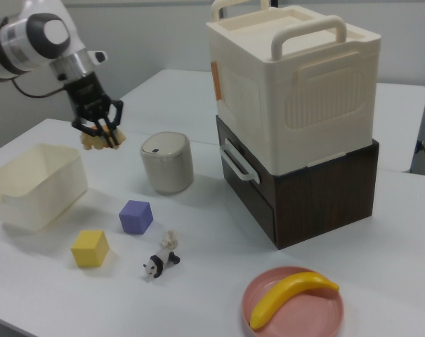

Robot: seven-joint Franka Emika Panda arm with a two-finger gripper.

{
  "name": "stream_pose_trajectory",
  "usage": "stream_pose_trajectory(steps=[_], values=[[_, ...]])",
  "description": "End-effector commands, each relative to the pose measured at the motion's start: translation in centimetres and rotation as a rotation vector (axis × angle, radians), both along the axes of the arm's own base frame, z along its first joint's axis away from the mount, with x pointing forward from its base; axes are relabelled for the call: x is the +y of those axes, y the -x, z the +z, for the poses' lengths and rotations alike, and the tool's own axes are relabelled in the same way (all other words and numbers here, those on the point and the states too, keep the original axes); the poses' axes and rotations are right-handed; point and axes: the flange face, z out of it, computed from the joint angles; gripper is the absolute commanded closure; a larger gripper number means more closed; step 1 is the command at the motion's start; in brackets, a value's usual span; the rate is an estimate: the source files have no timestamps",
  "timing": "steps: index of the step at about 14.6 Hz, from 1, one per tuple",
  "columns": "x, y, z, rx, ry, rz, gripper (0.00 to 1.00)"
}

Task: Put the bread in the basket
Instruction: 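Lift the bread slice and carry it over the cream basket, then open the gripper to drop the bread into the basket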

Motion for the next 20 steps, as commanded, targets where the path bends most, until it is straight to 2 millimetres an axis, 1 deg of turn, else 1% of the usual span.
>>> stream_pose_trajectory(steps=[1, 2, 5, 6, 8, 9, 11, 14, 15, 16, 19, 20], values=[[5.0, 2.2, -0.2, -0.041, -0.043, -0.244, 1.00], [6.3, 2.6, -0.3, -0.047, -0.060, -0.293, 1.00], [11.3, 4.3, -0.7, -0.097, -0.093, -0.455, 1.00], [13.1, 4.9, -0.9, -0.107, -0.105, -0.480, 1.00], [16.5, 6.4, -1.8, -0.094, -0.124, -0.475, 1.00], [18.0, 7.4, -2.8, -0.063, -0.129, -0.463, 1.00], [20.0, 8.7, -4.3, -0.030, -0.118, -0.430, 1.00], [21.6, 9.4, -5.7, -0.010, -0.109, -0.402, 1.00], [21.9, 9.4, -6.0, -0.007, -0.108, -0.396, 1.00], [22.0, 9.4, -6.4, 0.000, -0.105, -0.395, 1.00], [22.1, 8.9, -6.5, -0.019, -0.129, -0.393, 1.00], [22.1, 8.8, -6.6, -0.019, -0.131, -0.392, 0.98]])
